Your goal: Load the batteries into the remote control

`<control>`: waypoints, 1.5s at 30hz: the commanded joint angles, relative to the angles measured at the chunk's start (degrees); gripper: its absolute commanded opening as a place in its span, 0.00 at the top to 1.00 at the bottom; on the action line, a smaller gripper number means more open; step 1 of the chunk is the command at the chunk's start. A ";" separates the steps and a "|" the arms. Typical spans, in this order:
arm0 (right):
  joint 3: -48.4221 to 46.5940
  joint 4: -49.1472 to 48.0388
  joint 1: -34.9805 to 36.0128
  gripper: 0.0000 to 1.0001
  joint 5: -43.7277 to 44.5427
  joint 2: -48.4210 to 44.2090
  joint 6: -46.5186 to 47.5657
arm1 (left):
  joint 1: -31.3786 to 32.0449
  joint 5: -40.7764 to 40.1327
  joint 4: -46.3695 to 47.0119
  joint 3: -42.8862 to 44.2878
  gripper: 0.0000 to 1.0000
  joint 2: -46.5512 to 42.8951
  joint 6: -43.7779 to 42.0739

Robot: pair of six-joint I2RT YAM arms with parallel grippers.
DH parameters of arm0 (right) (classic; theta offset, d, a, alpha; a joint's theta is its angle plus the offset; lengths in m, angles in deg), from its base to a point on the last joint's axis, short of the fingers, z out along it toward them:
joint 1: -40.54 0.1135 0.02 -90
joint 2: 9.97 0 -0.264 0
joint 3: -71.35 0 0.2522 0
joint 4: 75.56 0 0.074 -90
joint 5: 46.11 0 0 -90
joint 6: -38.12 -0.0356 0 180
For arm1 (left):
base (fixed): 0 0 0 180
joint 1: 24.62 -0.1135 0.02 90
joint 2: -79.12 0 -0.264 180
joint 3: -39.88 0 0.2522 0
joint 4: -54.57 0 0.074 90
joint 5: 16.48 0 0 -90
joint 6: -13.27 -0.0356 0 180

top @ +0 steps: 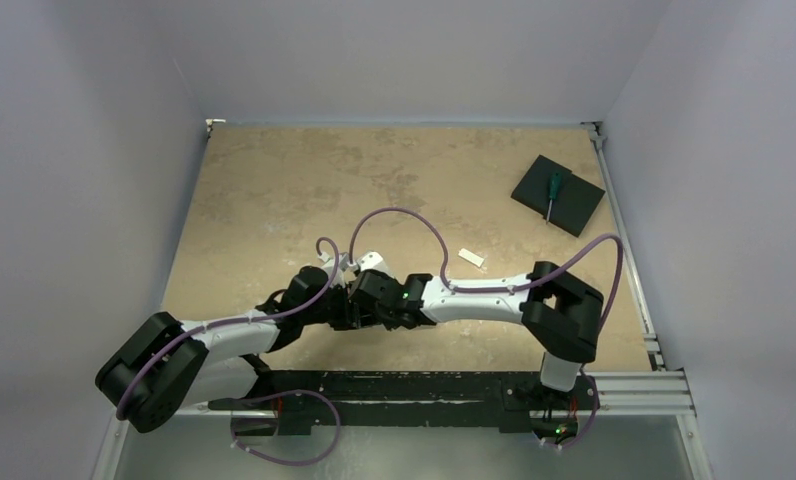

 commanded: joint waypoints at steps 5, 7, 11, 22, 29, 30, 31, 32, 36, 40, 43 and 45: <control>-0.22 0.77 1.70 0.90 0.52 4.86 -0.71 | -0.54 0.35 2.02 0.91 0.61 -0.29 -0.64; -0.47 1.04 1.70 0.89 0.82 4.69 -0.85 | -0.51 0.34 2.07 0.99 0.61 -0.08 -0.70; -0.68 0.79 1.70 0.89 1.50 3.46 -1.28 | -0.48 0.43 2.11 1.13 0.61 0.15 -0.56; -0.54 0.36 1.70 0.89 3.00 -2.61 -2.95 | -0.48 -0.31 0.10 1.77 0.61 -0.72 -1.49; -0.31 -0.77 1.70 0.91 3.86 -4.45 -3.51 | -0.47 -0.73 -0.91 2.03 0.61 -1.15 -1.91; -0.18 -1.14 1.70 0.91 3.86 -4.44 -3.52 | -0.47 -0.79 -0.95 2.00 0.61 -1.16 -1.95; -0.16 -1.34 1.70 0.91 3.85 -4.34 -3.46 | -0.47 -0.88 -1.04 1.98 0.61 -1.23 -1.95; -0.10 -1.51 1.70 0.91 3.85 -4.11 -3.56 | -0.47 -0.85 -1.10 1.94 0.61 -1.25 -1.89; 0.49 -3.12 1.70 0.91 3.18 -3.46 -3.61 | -0.48 -1.15 -1.60 2.01 0.61 -1.87 -1.93; 0.67 -4.38 1.61 0.91 2.88 -2.79 -3.52 | -0.54 -2.72 -3.73 2.36 0.62 -3.18 -2.04; 0.97 -5.28 1.52 0.91 2.86 -1.92 -3.37 | -0.49 -4.16 -5.53 2.74 0.61 -4.75 -2.19; 1.23 -6.01 1.43 0.91 2.51 -1.03 -3.35 | -0.49 -4.84 -6.76 2.96 0.61 -5.82 -2.50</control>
